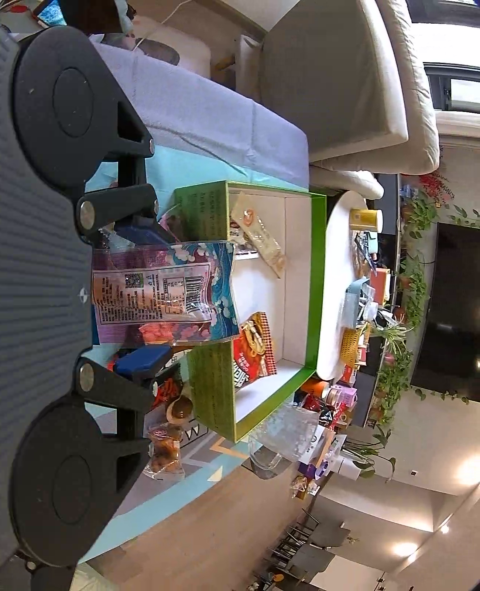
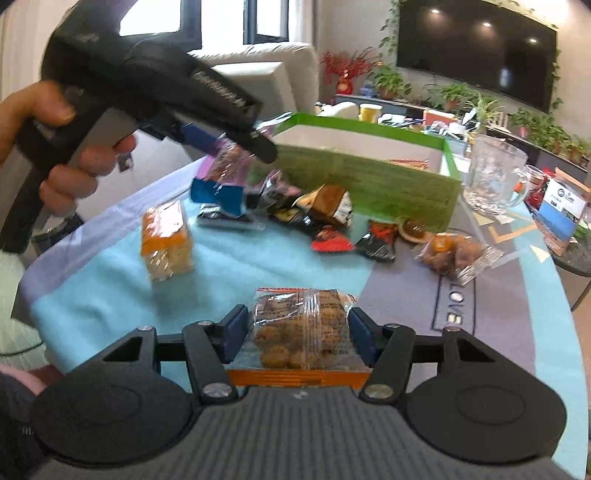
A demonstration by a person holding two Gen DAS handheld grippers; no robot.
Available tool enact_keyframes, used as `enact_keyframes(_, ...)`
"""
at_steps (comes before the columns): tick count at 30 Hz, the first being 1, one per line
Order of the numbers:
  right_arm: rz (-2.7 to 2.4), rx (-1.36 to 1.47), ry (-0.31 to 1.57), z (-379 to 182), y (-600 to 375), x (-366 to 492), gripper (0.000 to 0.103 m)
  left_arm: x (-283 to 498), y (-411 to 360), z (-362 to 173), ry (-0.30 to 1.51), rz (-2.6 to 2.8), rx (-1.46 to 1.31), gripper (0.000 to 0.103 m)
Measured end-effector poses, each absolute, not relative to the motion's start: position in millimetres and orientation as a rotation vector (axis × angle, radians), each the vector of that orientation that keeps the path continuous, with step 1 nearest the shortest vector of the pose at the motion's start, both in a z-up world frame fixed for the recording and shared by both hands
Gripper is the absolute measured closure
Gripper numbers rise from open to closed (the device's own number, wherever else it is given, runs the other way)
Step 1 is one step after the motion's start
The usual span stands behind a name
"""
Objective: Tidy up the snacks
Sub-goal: 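Carry the candy bag and cookie pack over the green box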
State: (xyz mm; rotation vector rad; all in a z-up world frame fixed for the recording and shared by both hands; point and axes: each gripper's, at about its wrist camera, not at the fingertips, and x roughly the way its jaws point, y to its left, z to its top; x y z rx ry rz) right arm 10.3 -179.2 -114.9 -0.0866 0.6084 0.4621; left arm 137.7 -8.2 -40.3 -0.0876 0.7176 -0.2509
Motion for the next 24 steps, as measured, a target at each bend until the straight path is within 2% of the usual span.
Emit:
enact_keyframes(9, 0.389, -0.027, 0.495, -87, -191, 35, 0.04, 147, -5, -29, 0.685, -0.236, -0.087, 0.049)
enact_keyframes(17, 0.328, -0.03, 0.365, -53, -194, 71, 0.04, 171, -5, 1, 0.603, -0.23, -0.08, 0.049)
enact_keyframes(24, 0.3, 0.011, 0.326, -38, -200, 112, 0.04, 201, -11, 17, 0.561, -0.222, -0.064, 0.049)
